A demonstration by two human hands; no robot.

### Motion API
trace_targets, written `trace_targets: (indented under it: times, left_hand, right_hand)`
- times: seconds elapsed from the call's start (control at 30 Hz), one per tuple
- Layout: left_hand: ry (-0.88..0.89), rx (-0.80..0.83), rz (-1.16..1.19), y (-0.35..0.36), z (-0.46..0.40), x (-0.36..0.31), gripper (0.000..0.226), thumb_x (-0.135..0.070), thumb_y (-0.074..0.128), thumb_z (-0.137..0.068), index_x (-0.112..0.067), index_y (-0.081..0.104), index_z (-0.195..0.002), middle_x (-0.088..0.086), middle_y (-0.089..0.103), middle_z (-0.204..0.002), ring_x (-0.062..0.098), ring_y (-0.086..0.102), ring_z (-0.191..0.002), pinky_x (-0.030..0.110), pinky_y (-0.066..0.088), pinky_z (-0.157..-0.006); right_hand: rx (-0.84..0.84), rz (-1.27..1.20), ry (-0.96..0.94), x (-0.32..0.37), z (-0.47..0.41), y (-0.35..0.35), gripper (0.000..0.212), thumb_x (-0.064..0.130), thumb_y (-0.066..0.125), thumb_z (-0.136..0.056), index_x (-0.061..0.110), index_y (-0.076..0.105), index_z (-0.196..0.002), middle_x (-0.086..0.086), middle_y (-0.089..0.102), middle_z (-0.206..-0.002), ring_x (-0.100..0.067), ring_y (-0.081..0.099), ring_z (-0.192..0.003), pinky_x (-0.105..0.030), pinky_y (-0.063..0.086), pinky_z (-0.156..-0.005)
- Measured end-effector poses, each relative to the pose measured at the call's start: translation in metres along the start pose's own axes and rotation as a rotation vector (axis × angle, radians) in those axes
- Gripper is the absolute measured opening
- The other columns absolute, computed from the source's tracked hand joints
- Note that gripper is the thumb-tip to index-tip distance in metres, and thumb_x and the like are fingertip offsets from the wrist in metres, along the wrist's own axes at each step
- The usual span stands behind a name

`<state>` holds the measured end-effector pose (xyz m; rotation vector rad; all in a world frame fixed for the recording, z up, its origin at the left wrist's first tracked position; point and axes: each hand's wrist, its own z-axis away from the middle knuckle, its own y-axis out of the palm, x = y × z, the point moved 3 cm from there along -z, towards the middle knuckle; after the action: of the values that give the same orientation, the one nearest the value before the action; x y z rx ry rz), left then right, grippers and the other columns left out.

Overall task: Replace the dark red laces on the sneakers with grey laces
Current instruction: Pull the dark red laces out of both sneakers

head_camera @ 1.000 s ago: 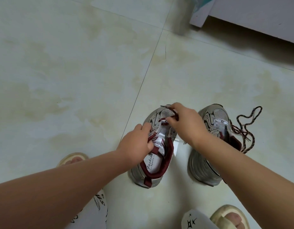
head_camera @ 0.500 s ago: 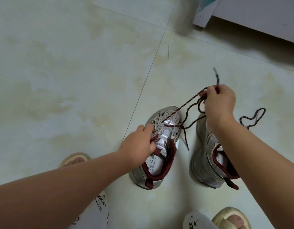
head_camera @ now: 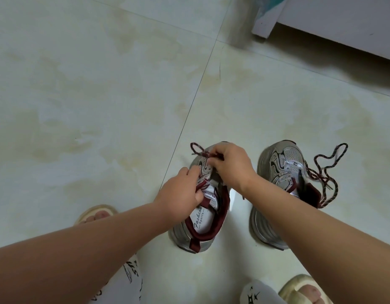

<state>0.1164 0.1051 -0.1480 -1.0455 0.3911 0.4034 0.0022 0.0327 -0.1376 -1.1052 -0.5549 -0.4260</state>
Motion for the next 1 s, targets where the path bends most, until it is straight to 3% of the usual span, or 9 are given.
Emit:
trace_targets:
  times: [0.2,0.3,0.4,0.57,0.67,0.73,0.8,0.87,1.0]
  left_hand:
    - [0.01,0.011,0.012,-0.001,0.0,0.002,0.036,-0.022,0.046,-0.089,-0.015,0.038,-0.123,0.008,0.046,-0.115,0.03,0.054,-0.092,0.034,0.04,-0.074]
    - [0.016,0.016,0.012,-0.001,0.0,0.001,0.035,-0.023,0.046,-0.09,-0.015,0.038,-0.124,0.008,0.046,-0.116,0.029,0.054,-0.092,0.034,0.039,-0.073]
    - [0.016,0.022,0.007,-0.002,0.0,0.001,0.035,-0.023,0.046,-0.09,-0.015,0.038,-0.124,0.008,0.046,-0.116,0.029,0.054,-0.092,0.034,0.04,-0.073]
    - [0.004,0.011,0.02,-0.002,0.0,0.0,0.034,-0.022,0.046,-0.09,-0.016,0.038,-0.123,0.007,0.046,-0.115,0.028,0.053,-0.091,0.031,0.037,-0.071]
    - [-0.003,0.006,0.016,-0.002,-0.001,0.0,0.035,-0.022,0.045,-0.089,-0.017,0.038,-0.124,0.007,0.046,-0.116,0.029,0.054,-0.092,0.033,0.038,-0.072]
    - [-0.01,0.008,0.023,-0.002,-0.001,0.0,0.035,-0.021,0.045,-0.089,-0.016,0.038,-0.123,0.008,0.047,-0.115,0.028,0.054,-0.092,0.032,0.039,-0.072]
    - [-0.017,-0.001,0.039,-0.002,-0.001,0.001,0.035,-0.019,0.045,-0.089,-0.016,0.038,-0.123,0.007,0.047,-0.114,0.027,0.053,-0.091,0.031,0.038,-0.072]
    - [-0.029,-0.016,0.05,-0.003,-0.001,0.002,0.034,-0.018,0.045,-0.089,-0.015,0.038,-0.123,0.008,0.047,-0.114,0.027,0.053,-0.092,0.031,0.039,-0.073]
    - [-0.119,-0.043,0.052,-0.012,-0.001,0.006,0.033,-0.021,0.047,-0.089,-0.015,0.04,-0.121,0.009,0.049,-0.113,0.028,0.055,-0.093,0.034,0.042,-0.076]
  right_hand:
    - [-0.349,-0.67,0.241,-0.003,-0.01,-0.052,0.023,0.008,0.039,-0.097,0.016,0.048,-0.078,-0.001,0.062,-0.073,-0.006,0.047,-0.052,-0.012,0.034,-0.042]
    - [-0.539,-0.796,0.274,-0.005,-0.012,-0.076,0.025,0.007,0.036,-0.096,0.018,0.042,-0.075,-0.002,0.056,-0.062,-0.002,0.042,-0.041,-0.014,0.032,-0.042]
    - [-0.512,-0.47,0.224,-0.009,-0.012,-0.08,0.018,0.014,0.042,-0.095,0.017,0.046,-0.077,-0.003,0.053,-0.066,-0.008,0.047,-0.052,-0.02,0.037,-0.051]
    - [0.1,0.14,0.082,-0.002,0.008,-0.028,0.021,0.039,0.064,-0.084,0.022,0.052,-0.082,0.007,0.052,-0.072,-0.016,0.051,-0.069,-0.027,0.035,-0.061]
    - [0.132,0.357,-0.016,0.001,0.01,-0.011,0.019,0.034,0.059,-0.088,0.017,0.054,-0.082,-0.004,0.06,-0.084,-0.024,0.054,-0.082,-0.029,0.034,-0.064]
    - [0.023,0.245,-0.006,0.001,0.007,-0.019,0.018,0.028,0.053,-0.092,0.012,0.06,-0.09,-0.007,0.063,-0.087,-0.025,0.054,-0.078,-0.031,0.038,-0.064]
    - [-0.238,0.041,0.05,-0.001,0.003,-0.042,0.019,0.023,0.048,-0.095,0.009,0.061,-0.092,-0.006,0.058,-0.08,-0.024,0.05,-0.072,-0.03,0.032,-0.06]
    - [-0.416,-0.179,0.171,-0.006,-0.003,-0.07,0.023,0.02,0.046,-0.095,0.007,0.057,-0.08,-0.004,0.049,-0.071,-0.021,0.042,-0.064,-0.027,0.026,-0.059]
    - [-0.181,-0.734,0.382,-0.005,0.0,-0.09,0.027,0.017,0.05,-0.095,0.01,0.049,-0.069,-0.004,0.048,-0.059,-0.016,0.036,-0.047,-0.026,0.033,-0.045]
